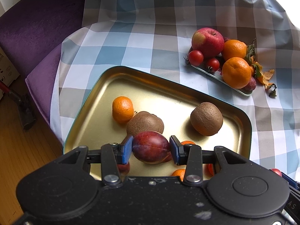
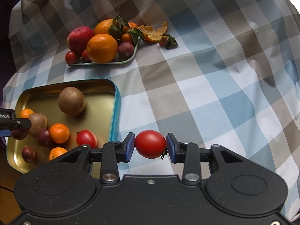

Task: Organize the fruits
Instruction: 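Close the right gripper on the tomato and carry it over the tray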

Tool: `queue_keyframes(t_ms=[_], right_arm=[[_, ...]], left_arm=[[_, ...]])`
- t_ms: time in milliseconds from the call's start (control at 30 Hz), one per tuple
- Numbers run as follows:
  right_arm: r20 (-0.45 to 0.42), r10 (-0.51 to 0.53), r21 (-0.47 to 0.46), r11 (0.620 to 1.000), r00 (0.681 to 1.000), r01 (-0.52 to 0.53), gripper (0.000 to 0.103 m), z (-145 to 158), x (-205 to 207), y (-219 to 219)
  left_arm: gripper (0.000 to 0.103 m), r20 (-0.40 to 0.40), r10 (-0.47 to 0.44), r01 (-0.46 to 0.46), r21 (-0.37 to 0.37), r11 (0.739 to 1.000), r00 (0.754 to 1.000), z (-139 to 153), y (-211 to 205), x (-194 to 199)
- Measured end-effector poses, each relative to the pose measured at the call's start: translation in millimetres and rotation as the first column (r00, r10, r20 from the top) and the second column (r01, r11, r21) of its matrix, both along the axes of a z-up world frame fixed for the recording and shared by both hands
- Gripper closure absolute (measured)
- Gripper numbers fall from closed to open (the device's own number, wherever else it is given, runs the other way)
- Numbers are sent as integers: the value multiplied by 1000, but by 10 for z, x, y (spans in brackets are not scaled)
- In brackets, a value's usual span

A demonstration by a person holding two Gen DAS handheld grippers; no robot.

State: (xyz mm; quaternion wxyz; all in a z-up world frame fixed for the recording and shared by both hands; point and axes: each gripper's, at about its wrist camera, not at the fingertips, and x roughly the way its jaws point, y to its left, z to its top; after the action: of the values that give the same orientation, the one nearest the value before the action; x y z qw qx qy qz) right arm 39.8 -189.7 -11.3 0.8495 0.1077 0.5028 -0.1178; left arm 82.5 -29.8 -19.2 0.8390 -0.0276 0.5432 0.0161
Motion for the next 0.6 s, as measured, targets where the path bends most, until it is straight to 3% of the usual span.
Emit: queue_keyframes(t_ms=[267,600], right_arm=[[41,121,30,992,992,-122,57,138,374,553],[28,182,46,982,983,-183,57,83,632,958]], left_arm=[[61,-15,56,-56,-11,998,998,-46,229,52],[61,-35,146,-146,-5,989,989,-112,581,122]])
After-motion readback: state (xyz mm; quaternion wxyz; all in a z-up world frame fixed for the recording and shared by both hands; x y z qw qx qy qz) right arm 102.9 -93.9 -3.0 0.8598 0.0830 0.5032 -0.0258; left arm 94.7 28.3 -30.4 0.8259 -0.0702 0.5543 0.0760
